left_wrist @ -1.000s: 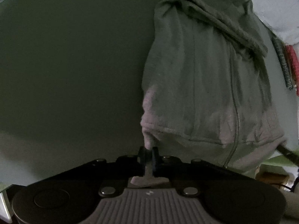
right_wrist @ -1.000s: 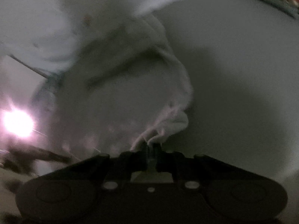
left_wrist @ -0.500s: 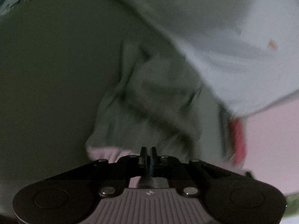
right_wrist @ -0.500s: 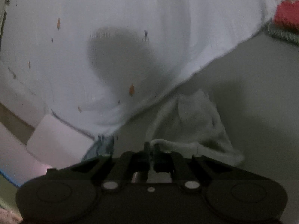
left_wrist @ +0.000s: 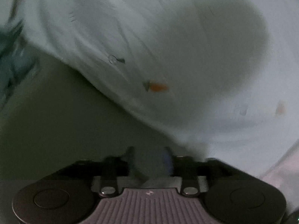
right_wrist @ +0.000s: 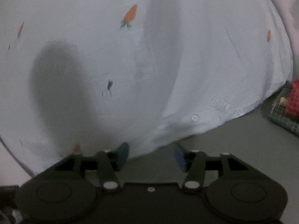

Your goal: Fold clothes

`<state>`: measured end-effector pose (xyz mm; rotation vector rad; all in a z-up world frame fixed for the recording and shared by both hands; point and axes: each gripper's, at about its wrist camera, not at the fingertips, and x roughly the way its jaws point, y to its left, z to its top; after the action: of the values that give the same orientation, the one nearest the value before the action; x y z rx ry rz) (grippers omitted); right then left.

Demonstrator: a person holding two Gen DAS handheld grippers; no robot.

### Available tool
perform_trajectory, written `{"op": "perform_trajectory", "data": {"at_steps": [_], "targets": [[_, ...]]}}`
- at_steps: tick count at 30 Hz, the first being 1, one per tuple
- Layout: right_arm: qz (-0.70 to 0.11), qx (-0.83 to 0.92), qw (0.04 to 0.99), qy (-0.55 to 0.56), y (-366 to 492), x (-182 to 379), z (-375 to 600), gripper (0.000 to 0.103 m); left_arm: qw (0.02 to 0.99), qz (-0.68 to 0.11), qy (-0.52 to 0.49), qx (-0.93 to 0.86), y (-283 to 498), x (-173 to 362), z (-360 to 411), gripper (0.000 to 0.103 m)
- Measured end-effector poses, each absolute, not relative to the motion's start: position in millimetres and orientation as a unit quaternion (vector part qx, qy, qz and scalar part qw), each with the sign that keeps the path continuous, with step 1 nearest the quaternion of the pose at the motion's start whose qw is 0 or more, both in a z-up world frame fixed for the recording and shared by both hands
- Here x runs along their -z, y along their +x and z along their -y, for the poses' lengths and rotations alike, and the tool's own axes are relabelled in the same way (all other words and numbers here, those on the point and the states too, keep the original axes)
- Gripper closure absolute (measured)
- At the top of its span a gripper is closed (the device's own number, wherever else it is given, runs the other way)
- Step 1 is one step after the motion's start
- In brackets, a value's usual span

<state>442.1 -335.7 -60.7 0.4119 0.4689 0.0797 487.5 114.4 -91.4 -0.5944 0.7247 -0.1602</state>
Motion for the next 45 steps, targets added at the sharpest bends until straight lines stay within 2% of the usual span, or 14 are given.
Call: {"op": "perform_trajectory", "data": {"at_steps": [2,5,8,12,14,17,20,23,32,45], "targets": [[-0.26,-0.034,0.947,0.188,432.0,84.2,337.4,0.046,0.899,-0.369,-0.223,0.081,479.4,108.7,-102.1,0.044],[-0.334,-0.003,0.922,0.194,423.3,125.7,338.2,0.046,0.878,-0.414,-0.225,0.085,478.4,148.7,-90.5,0.03],[-0.379,0.001,0.903,0.201,415.1,155.5,332.0,0.045,0.86,-0.442,-0.245,0.07,483.4,180.0,-87.4,0.022],[-0.407,-0.003,0.89,0.204,425.4,173.2,325.4,0.031,0.85,-0.467,-0.241,0.044,498.9,207.0,-82.2,0.02],[-0.418,-0.008,0.886,0.201,431.1,180.5,320.8,0.03,0.847,-0.474,-0.235,0.044,505.8,213.3,-80.0,0.02],[-0.431,-0.017,0.887,0.167,445.3,185.6,304.0,0.016,0.844,-0.485,-0.226,0.045,515.3,221.9,-76.9,0.019],[-0.44,-0.028,0.885,0.15,447.2,189.5,299.3,0.012,0.84,-0.485,-0.236,0.061,509.1,218.7,-79.0,0.0],[-0.451,-0.042,0.88,0.141,458.1,197.3,293.7,0.008,0.832,-0.491,-0.241,0.092,501.7,215.2,-80.7,0.0],[-0.454,-0.066,0.877,0.142,474.9,215.0,288.8,0.003,0.829,-0.524,-0.158,0.117,498.3,217.4,-47.5,0.0],[-0.443,-0.101,0.877,0.157,478.7,232.8,297.0,0.0,0.823,-0.534,-0.145,0.128,499.3,221.1,-46.4,0.0]]}}
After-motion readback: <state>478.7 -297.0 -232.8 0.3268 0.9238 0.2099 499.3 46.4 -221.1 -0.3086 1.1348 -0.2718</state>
